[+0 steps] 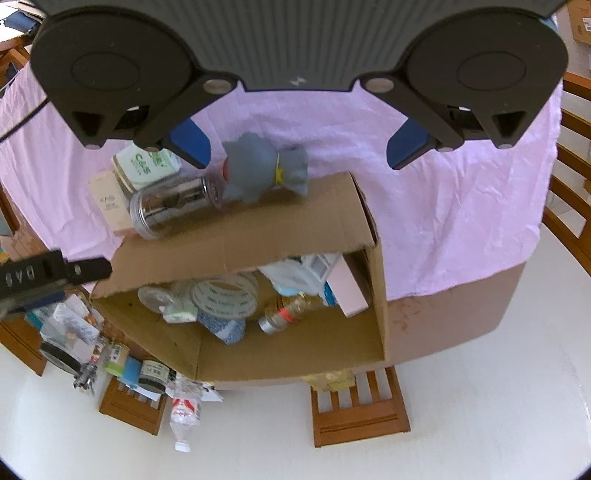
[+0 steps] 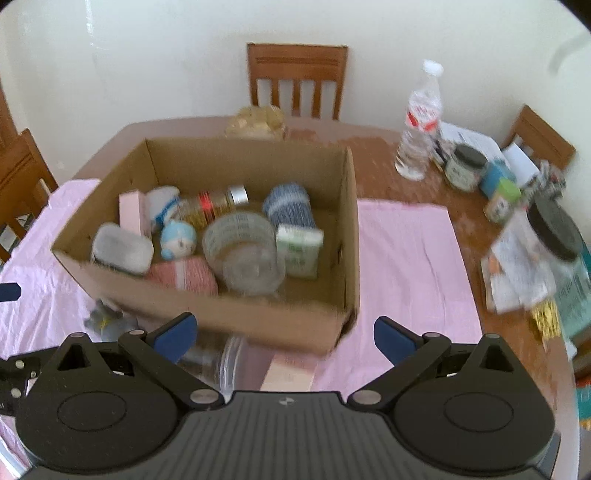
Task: Organize objects
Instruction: 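Withdraw both tools from the box toward the gray toy and KASI box, then move the right tool onto the cream KASI box while the left tool approaches the gray toy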
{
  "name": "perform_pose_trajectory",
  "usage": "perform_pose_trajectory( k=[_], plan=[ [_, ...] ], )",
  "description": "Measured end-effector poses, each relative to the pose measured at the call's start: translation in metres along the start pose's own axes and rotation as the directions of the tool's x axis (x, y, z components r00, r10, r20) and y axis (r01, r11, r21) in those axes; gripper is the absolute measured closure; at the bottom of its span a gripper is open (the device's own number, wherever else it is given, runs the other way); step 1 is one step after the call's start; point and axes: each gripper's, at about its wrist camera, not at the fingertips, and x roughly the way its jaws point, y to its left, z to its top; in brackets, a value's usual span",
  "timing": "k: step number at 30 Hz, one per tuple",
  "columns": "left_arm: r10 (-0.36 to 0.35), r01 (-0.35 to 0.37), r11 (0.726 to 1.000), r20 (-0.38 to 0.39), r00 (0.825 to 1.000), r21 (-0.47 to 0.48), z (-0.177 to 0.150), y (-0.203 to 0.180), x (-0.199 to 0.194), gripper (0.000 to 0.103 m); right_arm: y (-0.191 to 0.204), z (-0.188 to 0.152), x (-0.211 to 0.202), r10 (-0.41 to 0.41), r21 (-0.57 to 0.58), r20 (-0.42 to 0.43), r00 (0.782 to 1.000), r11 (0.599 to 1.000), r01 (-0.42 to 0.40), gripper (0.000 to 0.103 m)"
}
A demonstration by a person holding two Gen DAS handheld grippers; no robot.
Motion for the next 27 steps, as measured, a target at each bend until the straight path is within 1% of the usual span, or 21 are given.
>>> perform_pose_trajectory(
  k=[6, 9, 12, 14, 16, 17, 20, 22, 25, 27],
  plan=[
    [-0.013, 0.013, 1.0, -0.029, 0.999, -0.022, -0.002, 0.001, 0.01, 0.002, 0.0, -0.028, 0.011, -0.033, 0.035, -0.045, 0.998, 0.999, 0.034, 0.0],
    [-0.006, 0.004, 0.999, -0.037, 0.999, -0.044, -0.002, -0.003, 0.017, 0.002, -0.002, -0.039, 0.023, -0.041, 0.033, -0.069, 0.997, 0.999, 0.043, 0.0],
    [0.003, -0.006, 0.997, -0.048, 0.999, -0.074, -0.003, -0.006, 0.026, 0.002, -0.005, -0.048, 0.035, -0.035, 0.015, -0.074, 0.997, 0.999, 0.037, 0.0],
    [0.014, -0.021, 0.994, -0.07, 0.997, -0.103, -0.005, -0.008, 0.031, 0.002, -0.009, -0.051, 0.045, -0.053, 0.043, -0.108, 0.993, 0.997, 0.058, 0.0],
    [0.026, -0.033, 0.994, -0.074, 0.997, -0.105, -0.008, -0.012, 0.033, 0.002, -0.015, -0.056, 0.053, 0.006, 0.089, -0.122, 0.992, 0.996, 0.005, 0.0],
    [0.032, -0.039, 0.994, -0.072, 0.997, -0.102, -0.01, -0.013, 0.034, 0.002, -0.017, -0.058, 0.058, 0.014, 0.1, -0.125, 0.992, 0.995, -0.001, 0.0],
    [0.065, -0.074, 0.991, -0.09, 0.994, -0.108, -0.01, -0.016, 0.038, 0.002, -0.022, -0.062, 0.073, 0.006, 0.138, -0.151, 0.989, 0.99, 0.015, 0.0],
    [0.067, -0.077, 0.992, -0.095, 0.993, -0.104, -0.01, -0.019, 0.04, 0.002, -0.027, -0.064, 0.076, 0.044, 0.18, -0.14, 0.989, 0.983, -0.018, 0.0],
    [0.075, -0.084, 0.991, -0.097, 0.992, -0.102, -0.009, -0.021, 0.042, 0.002, -0.03, -0.065, 0.079, 0.049, 0.187, -0.127, 0.991, 0.982, -0.025, 0.0],
    [0.071, -0.083, 0.99, -0.107, 0.992, -0.113, -0.008, -0.022, 0.045, 0.002, -0.03, -0.063, 0.078, 0.052, 0.177, -0.134, 0.99, 0.984, -0.028, 0.0]
  ],
)
